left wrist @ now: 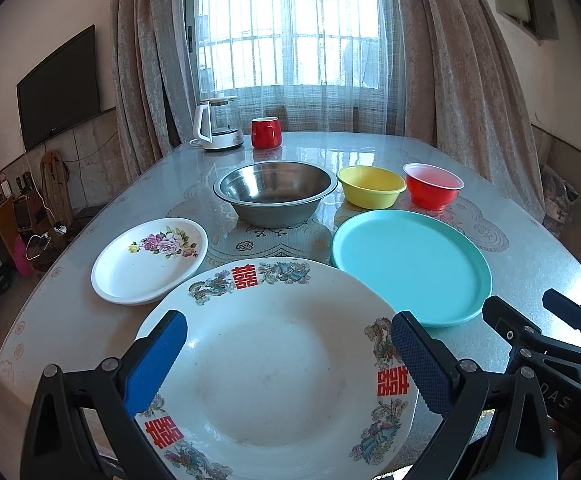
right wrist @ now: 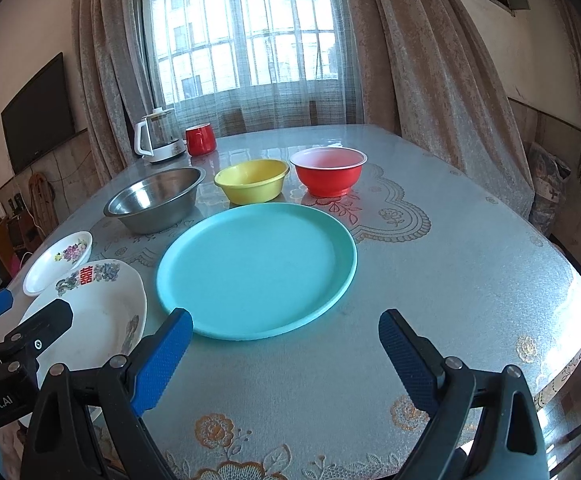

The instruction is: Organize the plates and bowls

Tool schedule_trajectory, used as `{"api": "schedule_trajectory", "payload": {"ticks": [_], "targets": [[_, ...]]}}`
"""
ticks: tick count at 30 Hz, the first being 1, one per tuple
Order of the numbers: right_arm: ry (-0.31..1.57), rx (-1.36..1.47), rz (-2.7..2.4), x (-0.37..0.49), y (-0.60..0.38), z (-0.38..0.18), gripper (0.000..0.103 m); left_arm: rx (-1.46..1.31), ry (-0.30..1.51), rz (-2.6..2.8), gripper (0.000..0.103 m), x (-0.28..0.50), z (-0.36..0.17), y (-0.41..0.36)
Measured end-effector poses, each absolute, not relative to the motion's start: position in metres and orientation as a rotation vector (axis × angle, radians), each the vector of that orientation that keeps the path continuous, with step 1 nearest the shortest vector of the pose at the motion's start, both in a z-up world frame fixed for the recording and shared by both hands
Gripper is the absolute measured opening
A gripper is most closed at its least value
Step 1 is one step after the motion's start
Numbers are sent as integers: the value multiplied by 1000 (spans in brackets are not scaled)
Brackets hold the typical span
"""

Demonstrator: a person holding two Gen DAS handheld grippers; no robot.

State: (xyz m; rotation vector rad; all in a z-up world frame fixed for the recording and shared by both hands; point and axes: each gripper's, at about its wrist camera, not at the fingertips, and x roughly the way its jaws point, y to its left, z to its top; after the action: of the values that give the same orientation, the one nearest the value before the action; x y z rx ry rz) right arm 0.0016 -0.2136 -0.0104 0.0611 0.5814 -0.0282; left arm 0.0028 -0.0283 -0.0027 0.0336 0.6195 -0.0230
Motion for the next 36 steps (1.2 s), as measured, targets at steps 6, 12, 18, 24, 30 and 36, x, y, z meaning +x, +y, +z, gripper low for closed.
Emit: {"api": "schedule_trajectory", "payload": {"ticks": [6, 12, 18, 24, 30, 36], "targets": [[588, 69, -35, 2, -215, -11, 96, 33, 625, -28, 102, 2, -3, -28], [578, 58, -35, 1, -212, -9, 96, 26, 627, -28, 102, 1, -3, -27], [575, 55, -35, 0, -212, -8, 96, 22, 626, -32, 102, 0, -2, -26], [577, 54, -34, 0, -211, -8, 96, 22, 626, -33, 102, 0, -3, -25], [578, 54, -34, 0, -210, -8, 96, 21, 628, -34, 102, 1, -2, -25], [586, 55, -30, 3, -210, -8, 96, 21, 631, -34, 102, 2, -3, -25]]}}
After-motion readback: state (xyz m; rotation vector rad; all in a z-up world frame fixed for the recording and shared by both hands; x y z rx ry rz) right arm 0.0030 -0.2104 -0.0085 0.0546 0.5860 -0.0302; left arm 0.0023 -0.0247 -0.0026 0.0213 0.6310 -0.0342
